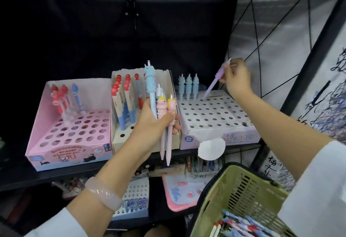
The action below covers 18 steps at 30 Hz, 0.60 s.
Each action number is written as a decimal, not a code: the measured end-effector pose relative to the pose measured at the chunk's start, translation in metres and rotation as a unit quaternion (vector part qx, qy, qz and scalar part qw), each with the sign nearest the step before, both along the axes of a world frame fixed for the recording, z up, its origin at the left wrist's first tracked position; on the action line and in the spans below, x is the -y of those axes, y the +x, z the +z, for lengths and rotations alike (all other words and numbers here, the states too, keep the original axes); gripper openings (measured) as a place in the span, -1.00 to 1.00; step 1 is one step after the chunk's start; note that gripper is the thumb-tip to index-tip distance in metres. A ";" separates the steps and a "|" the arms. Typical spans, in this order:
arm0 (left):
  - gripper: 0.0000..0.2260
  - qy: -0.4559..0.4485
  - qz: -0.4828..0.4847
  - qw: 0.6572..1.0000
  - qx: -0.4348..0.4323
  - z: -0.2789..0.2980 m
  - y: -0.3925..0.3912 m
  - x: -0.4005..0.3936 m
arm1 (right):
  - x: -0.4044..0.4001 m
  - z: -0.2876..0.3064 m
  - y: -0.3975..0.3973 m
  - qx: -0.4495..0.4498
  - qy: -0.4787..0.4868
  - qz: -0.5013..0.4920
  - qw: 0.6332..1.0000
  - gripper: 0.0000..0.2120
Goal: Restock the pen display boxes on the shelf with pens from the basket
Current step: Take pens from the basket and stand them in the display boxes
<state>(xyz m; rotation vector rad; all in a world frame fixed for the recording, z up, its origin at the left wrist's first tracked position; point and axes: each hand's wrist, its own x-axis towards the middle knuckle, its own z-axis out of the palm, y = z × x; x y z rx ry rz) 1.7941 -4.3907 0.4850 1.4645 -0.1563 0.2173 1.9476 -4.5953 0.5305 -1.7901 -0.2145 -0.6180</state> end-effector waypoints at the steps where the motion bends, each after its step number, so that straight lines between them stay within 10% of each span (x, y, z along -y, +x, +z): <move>1: -0.75 0.002 -0.001 1.000 -0.002 0.000 0.003 0.001 | -0.001 -0.002 0.004 0.001 -0.013 0.005 1.000 -0.94; 18: -0.78 -0.041 -0.022 0.999 -0.002 -0.012 0.023 -0.005 | -0.013 -0.021 0.040 -0.101 -0.262 0.080 0.956 -0.86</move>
